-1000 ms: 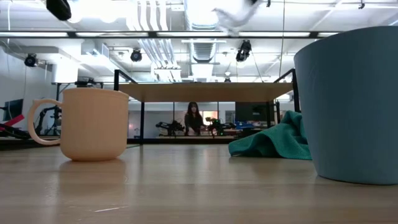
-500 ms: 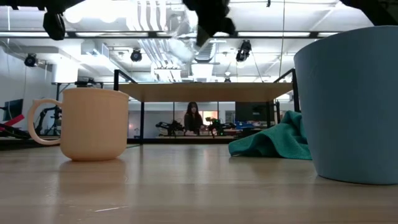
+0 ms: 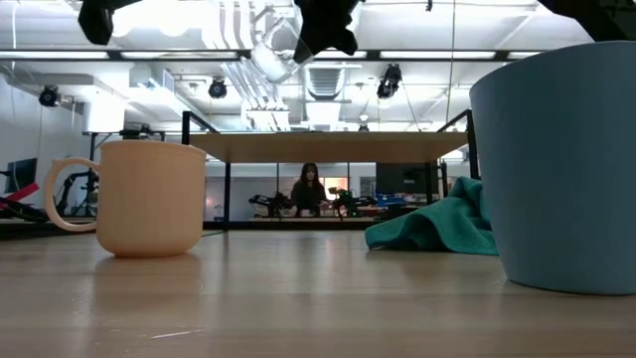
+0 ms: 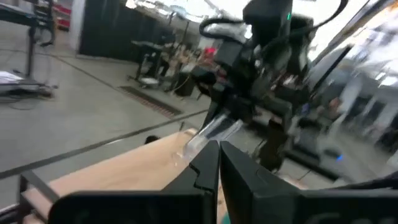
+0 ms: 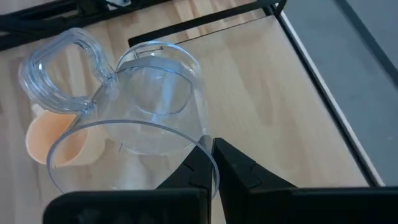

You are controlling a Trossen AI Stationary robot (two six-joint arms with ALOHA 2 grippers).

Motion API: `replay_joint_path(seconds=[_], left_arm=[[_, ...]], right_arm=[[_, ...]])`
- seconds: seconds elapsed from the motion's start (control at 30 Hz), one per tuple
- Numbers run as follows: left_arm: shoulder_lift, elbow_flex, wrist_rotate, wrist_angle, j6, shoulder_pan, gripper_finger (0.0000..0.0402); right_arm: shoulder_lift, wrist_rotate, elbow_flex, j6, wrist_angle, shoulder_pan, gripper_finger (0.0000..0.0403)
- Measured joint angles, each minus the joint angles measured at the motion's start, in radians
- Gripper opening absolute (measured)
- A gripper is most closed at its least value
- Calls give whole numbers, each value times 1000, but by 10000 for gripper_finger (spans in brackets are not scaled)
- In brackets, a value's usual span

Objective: Stack small to large cups/mugs on shelf
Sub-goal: Put the transparent mug on the shelf

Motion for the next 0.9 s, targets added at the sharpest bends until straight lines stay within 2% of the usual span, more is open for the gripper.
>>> replay_joint_path(seconds=[0.23,0.37,0.6,0.8,0.9], left_arm=[[97,122,-7,-15,46,13,0],[130,208,-7,-170,47,13,0],[226,325,55,-427,45,15,0],[297,373,171,-439,-19,35,0],[319,383,179,-435,-21,48,10]], right_arm=[[0,-1,0,-25,-22,-13,9],[0,-16,0,-34,-57,-12,8],[0,-17,0,-42,-128,-3,8],[0,-70,0,-51,-122,20,8],[2,-87,0,-52,-117,32,8]])
